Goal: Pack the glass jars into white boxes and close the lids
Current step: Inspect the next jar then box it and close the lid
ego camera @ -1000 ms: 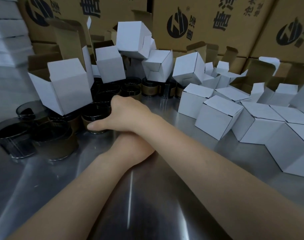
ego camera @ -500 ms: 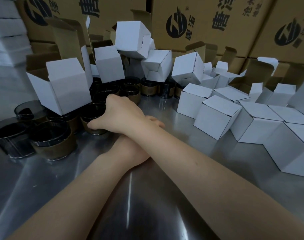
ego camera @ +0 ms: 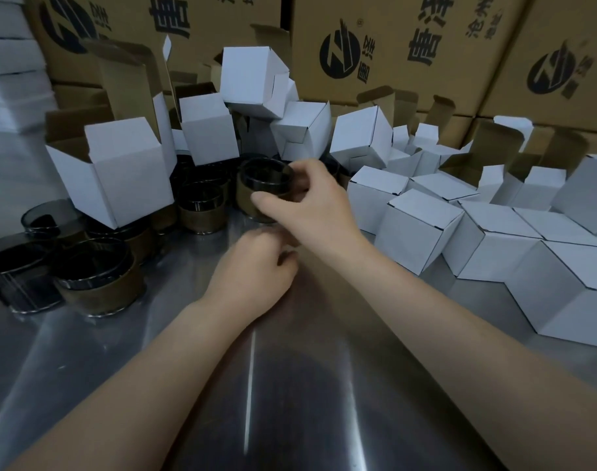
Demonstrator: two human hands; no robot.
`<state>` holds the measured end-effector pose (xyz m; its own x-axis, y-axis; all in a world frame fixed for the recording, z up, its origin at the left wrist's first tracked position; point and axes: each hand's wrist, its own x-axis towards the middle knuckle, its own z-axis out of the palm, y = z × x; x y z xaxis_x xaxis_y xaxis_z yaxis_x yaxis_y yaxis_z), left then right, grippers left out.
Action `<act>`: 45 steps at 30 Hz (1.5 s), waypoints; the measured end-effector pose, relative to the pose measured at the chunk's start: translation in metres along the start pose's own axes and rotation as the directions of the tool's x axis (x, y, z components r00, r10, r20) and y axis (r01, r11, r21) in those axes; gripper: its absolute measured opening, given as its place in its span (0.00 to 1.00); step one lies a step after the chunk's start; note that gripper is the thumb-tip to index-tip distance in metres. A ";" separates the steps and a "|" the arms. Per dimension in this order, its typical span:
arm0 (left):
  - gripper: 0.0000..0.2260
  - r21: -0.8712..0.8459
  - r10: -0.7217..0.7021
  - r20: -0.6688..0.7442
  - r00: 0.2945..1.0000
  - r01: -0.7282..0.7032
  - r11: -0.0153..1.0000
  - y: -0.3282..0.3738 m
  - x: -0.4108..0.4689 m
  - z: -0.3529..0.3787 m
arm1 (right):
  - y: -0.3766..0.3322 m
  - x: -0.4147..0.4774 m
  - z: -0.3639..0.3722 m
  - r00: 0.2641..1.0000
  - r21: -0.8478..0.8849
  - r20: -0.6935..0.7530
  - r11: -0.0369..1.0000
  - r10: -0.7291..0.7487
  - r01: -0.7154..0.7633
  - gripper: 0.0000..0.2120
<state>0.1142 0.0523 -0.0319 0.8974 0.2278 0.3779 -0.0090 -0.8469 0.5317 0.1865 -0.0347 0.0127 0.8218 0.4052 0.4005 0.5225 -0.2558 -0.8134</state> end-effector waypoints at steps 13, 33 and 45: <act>0.24 -0.137 -0.078 -0.181 0.980 0.054 0.989 -0.008 0.005 0.002 | 0.049 -0.011 -0.016 0.998 0.190 -0.066 0.982 0.022 -0.009 0.21; 0.33 -0.226 -0.031 -0.226 0.974 -0.022 0.974 -0.011 0.007 0.002 | 0.053 -0.020 -0.010 0.995 0.216 -0.026 0.971 -0.097 0.100 0.28; 0.30 -0.277 -0.011 -0.266 0.964 -0.066 0.959 -0.010 0.006 0.000 | 0.050 -0.021 -0.011 0.975 0.212 -0.057 0.952 -0.214 0.221 0.30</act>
<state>0.1198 0.0622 -0.0346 0.7474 0.3566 0.5605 -0.1900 -0.6937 0.6948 0.1975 -0.0653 -0.0319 0.7027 0.4001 0.5884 0.6308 0.0324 -0.7753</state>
